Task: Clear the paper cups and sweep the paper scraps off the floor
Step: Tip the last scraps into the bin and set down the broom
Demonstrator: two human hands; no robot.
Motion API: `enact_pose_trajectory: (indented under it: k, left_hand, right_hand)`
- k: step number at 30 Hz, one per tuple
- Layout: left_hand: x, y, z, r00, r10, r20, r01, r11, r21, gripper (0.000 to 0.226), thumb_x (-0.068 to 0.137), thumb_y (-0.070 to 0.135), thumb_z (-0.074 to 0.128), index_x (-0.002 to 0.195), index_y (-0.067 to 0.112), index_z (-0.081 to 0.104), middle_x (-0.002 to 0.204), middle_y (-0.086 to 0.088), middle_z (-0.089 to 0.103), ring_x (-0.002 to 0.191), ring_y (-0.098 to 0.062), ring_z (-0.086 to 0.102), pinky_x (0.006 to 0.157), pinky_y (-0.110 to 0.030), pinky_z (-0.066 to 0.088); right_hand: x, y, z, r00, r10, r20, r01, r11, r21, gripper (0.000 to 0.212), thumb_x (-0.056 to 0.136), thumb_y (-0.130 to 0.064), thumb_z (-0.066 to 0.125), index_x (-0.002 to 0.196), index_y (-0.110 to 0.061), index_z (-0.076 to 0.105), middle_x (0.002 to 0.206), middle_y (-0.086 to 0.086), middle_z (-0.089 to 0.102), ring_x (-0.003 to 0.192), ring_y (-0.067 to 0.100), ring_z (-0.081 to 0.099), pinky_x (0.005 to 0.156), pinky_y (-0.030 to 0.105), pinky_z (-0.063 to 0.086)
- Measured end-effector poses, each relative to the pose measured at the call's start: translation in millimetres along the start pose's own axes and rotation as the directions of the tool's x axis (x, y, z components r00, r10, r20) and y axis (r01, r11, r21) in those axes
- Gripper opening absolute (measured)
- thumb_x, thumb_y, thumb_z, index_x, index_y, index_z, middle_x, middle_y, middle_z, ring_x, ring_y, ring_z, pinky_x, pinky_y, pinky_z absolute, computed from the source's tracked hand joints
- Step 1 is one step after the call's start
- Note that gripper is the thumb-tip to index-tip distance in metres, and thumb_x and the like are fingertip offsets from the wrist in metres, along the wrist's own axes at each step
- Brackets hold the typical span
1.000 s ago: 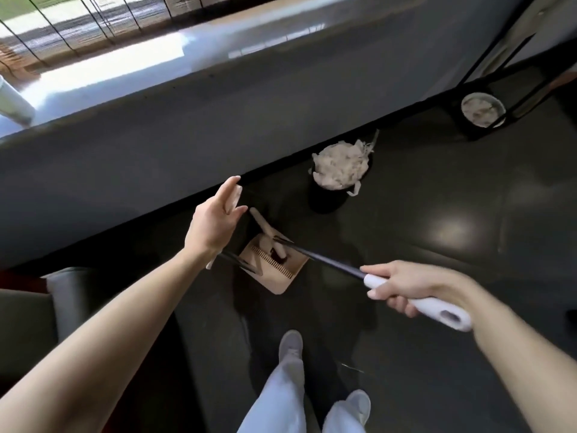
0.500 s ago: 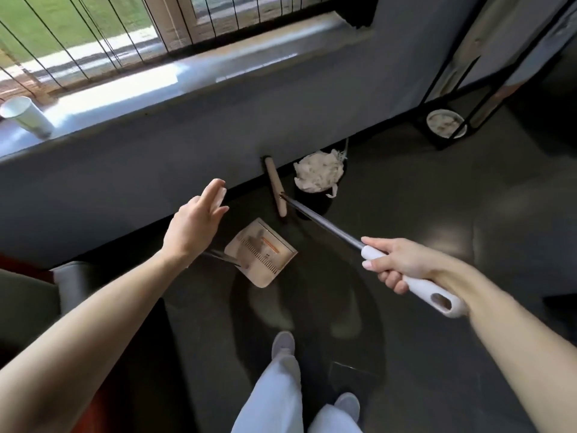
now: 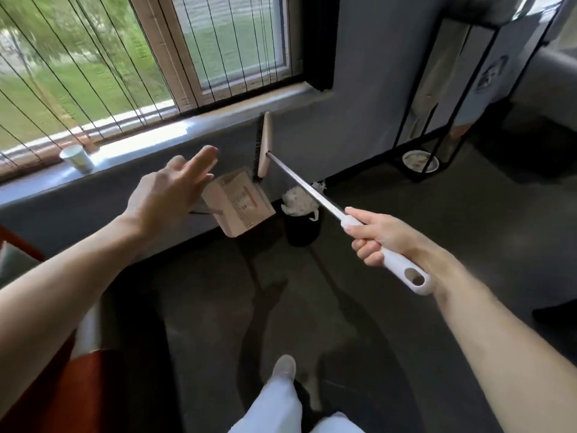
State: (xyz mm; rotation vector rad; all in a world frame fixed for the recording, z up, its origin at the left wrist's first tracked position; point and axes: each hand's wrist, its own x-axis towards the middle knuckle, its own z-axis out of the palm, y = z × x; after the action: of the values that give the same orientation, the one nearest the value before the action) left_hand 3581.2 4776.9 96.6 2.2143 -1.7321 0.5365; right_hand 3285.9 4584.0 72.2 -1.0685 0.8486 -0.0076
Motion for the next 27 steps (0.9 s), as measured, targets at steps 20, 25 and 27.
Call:
enact_pose_trajectory:
  k: [20, 25, 27]
  left_hand:
    - [54, 130, 123, 0.684, 0.610, 0.401, -0.616, 0.777, -0.130, 0.050, 0.097, 0.061, 0.003, 0.145, 0.052, 0.013, 0.073, 0.000, 0.051, 0.047, -0.015, 0.059, 0.036, -0.026, 0.045]
    - [62, 152, 123, 0.636, 0.298, 0.712, -0.168, 0.954, -0.250, 0.084, 0.092, 0.064, 0.038, 0.140, 0.050, -0.029, 0.091, -0.005, 0.069, 0.082, -0.025, 0.067, 0.079, -0.039, 0.053]
    - [68, 159, 122, 0.623, 0.201, 0.756, -0.062, 0.976, -0.208, 0.100, 0.087, 0.064, 0.050, 0.145, 0.038, -0.028, 0.088, -0.005, 0.066, 0.083, -0.023, 0.065, 0.079, -0.038, 0.051]
  right_hand:
    - [-48, 30, -85, 0.966, 0.014, -0.256, 0.054, 0.964, 0.259, 0.063, 0.098, -0.005, 0.048, 0.152, -0.026, 0.023, 0.062, 0.002, 0.034, 0.032, 0.001, 0.033, 0.029, 0.012, 0.030]
    - [-48, 50, -102, 0.953, 0.083, -0.292, 0.015, 0.948, 0.318, 0.062, 0.099, -0.006, 0.049, 0.152, -0.025, 0.024, 0.057, 0.000, 0.035, 0.033, 0.001, 0.034, 0.031, 0.012, 0.031]
    - [-45, 54, -105, 0.951, 0.101, -0.291, 0.009, 0.935, 0.354, 0.061, 0.099, -0.006, 0.049, 0.152, -0.025, 0.025, 0.052, -0.001, 0.036, 0.033, 0.001, 0.034, 0.031, 0.012, 0.032]
